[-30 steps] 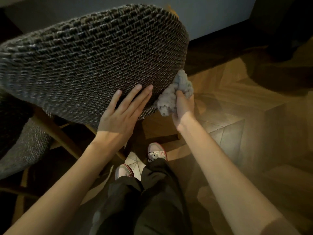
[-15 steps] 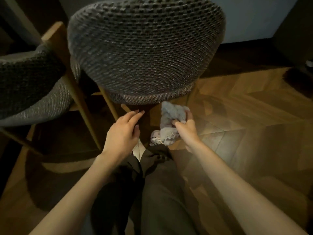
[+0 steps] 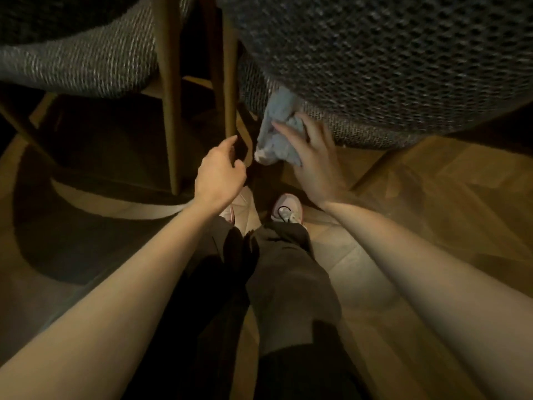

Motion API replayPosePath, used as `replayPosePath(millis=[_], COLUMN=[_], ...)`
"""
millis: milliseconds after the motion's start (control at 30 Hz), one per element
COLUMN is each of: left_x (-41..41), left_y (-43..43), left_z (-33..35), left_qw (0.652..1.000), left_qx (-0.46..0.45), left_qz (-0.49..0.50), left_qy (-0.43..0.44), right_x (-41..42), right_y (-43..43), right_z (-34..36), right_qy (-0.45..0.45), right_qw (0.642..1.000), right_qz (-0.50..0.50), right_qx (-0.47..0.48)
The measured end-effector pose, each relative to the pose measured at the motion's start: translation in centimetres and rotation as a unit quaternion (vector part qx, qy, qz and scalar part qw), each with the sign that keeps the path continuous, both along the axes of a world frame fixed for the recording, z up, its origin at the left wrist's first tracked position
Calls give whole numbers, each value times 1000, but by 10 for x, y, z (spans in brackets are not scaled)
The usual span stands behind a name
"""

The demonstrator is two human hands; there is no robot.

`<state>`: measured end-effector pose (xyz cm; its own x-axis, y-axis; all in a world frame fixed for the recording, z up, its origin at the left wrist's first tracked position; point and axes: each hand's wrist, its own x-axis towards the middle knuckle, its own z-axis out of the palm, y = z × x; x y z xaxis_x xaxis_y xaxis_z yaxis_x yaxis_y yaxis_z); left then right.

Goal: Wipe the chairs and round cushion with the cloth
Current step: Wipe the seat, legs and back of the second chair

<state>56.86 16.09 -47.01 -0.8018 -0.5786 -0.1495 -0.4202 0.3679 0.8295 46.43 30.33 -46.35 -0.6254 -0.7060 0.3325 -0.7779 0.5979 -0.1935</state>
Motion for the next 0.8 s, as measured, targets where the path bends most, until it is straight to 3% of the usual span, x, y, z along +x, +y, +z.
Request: replayPosePath(millis=[67,267,400,467,700,800], left_x=[-11,-39,-52,-58,-71,-83], left_y=[-13,-35,-27,-20,4,20], left_z=[-11,-29,-24,-18,-3,-3], left_qw=[1000,1000,999,999,980,965], left_qx=[-17,-7,1,-25,-144,-186], left_qz=[13,-17,-33,-39,-131,-187], left_qy=[-17,-15,-6,4,50,10], right_x=[-13,-45,-57,-62,-73,-77], right_y=[-22,-58,-43,-28,47,86], right_z=[-5,-24,-24,-20,-10,-7], right_qy=[43,46,-31,-74,-75,-57], right_qw=[999,992,992,989,984,982], right_qz=[6,-41,-42,-63,-125,-148], right_qx=[24,111,112,111,101,99])
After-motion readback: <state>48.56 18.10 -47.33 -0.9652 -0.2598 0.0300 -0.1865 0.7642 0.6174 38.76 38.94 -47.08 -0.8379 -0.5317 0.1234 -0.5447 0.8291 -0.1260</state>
